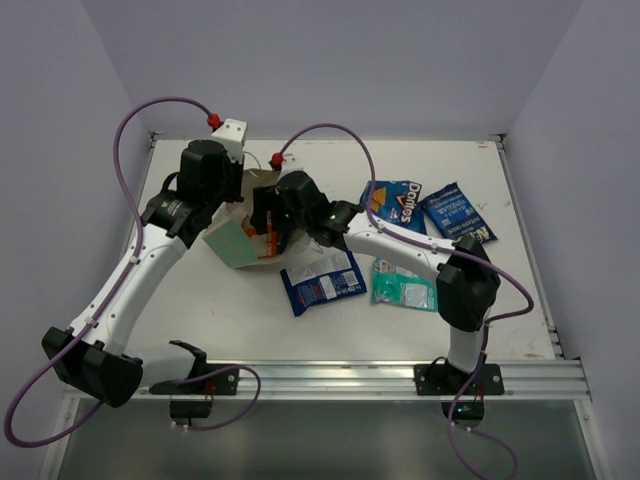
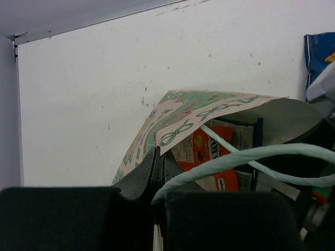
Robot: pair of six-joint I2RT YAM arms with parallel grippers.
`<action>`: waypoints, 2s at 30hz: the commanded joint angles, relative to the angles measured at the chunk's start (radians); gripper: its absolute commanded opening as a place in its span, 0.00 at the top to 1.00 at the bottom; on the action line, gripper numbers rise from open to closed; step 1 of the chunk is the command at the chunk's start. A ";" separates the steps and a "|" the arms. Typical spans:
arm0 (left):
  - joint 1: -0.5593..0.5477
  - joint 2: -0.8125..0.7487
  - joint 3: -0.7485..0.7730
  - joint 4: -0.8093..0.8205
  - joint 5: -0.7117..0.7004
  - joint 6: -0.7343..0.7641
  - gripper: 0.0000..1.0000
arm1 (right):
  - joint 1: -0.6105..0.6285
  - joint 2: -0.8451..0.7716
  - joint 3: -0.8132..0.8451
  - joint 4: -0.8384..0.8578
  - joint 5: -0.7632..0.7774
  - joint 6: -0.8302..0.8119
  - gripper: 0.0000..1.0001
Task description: Take the snacks out of the paper bag
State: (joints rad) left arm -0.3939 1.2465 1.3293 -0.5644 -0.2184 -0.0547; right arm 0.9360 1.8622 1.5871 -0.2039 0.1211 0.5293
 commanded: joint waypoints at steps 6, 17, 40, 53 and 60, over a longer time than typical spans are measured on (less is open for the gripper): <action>-0.005 -0.036 0.013 0.015 0.045 -0.047 1.00 | -0.008 0.115 0.005 0.058 0.074 0.040 0.25; -0.005 -0.044 -0.005 0.018 0.062 -0.048 1.00 | -0.032 0.158 -0.002 0.162 0.012 -0.067 0.82; 0.009 0.025 0.019 -0.028 -0.251 -0.007 1.00 | -0.121 -0.478 0.062 0.070 -0.072 -0.244 1.00; 0.027 -0.009 0.073 -0.058 -0.398 0.039 1.00 | -0.315 -0.299 0.017 0.020 -0.151 -0.134 1.00; 0.027 -0.024 0.077 -0.042 -0.385 0.131 1.00 | -0.315 -0.019 0.054 0.191 -0.481 -0.014 1.00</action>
State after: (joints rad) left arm -0.3733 1.2560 1.3746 -0.6456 -0.5846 0.0174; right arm 0.6167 1.8156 1.6096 -0.1402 -0.1818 0.4412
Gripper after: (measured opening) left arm 0.018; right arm 0.011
